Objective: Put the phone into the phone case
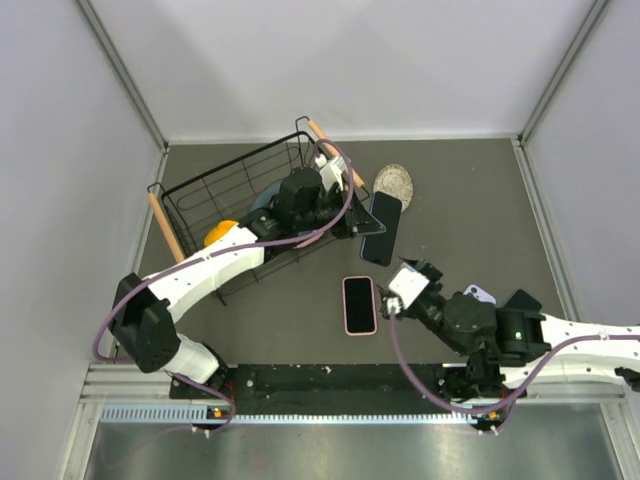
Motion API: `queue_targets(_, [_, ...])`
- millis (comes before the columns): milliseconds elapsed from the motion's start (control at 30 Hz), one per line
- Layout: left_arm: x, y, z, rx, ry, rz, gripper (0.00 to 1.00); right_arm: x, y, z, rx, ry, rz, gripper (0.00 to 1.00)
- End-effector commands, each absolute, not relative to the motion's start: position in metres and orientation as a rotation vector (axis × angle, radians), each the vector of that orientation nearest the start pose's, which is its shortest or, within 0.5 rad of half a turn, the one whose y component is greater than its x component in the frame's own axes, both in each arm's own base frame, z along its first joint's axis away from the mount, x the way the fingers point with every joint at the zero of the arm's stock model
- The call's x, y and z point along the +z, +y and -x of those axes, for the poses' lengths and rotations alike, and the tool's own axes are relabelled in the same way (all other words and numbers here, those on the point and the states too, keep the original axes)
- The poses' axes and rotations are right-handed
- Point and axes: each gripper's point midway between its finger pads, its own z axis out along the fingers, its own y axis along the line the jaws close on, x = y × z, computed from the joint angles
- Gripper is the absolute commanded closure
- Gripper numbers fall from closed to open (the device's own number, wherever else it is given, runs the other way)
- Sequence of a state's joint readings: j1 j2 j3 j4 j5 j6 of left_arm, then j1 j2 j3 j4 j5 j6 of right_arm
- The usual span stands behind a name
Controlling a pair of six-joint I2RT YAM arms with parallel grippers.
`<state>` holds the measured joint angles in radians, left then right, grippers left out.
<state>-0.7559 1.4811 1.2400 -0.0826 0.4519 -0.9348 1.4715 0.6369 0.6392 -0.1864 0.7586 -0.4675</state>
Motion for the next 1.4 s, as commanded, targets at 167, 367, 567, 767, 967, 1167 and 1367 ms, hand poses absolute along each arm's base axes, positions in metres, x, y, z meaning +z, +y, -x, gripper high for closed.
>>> queue_targets(167, [0.331,-0.358,-0.246,-1.421,1.921,-0.321,1.00,0.332,0.192,-0.148,0.670,1.588,0.388,0.29])
queue_targets(367, [0.327,-0.341,-0.245,-1.350,1.928,-0.293,1.00,0.309,0.205,-0.173,0.542,1.786,0.450,0.29])
queue_targets(567, [0.321,-0.338,-0.229,-1.408,1.917,-0.332,1.00,0.322,0.228,-0.182,0.905,1.797,0.373,0.27])
queue_targets(767, [0.333,-0.338,-0.216,-1.494,1.834,-0.371,1.00,0.326,0.242,-0.180,1.291,1.718,0.310,0.24])
queue_targets(967, [0.352,-0.337,-0.194,-1.649,1.704,-0.408,1.00,0.319,0.240,-0.185,1.444,1.692,0.199,0.24])
queue_targets(1167, [0.355,-0.340,-0.182,-1.754,1.676,-0.434,1.00,0.325,0.243,-0.183,1.499,1.635,0.192,0.29])
queue_targets(1367, [0.356,-0.340,-0.173,-1.873,1.637,-0.407,1.00,0.333,0.240,-0.184,1.534,1.573,0.144,0.49])
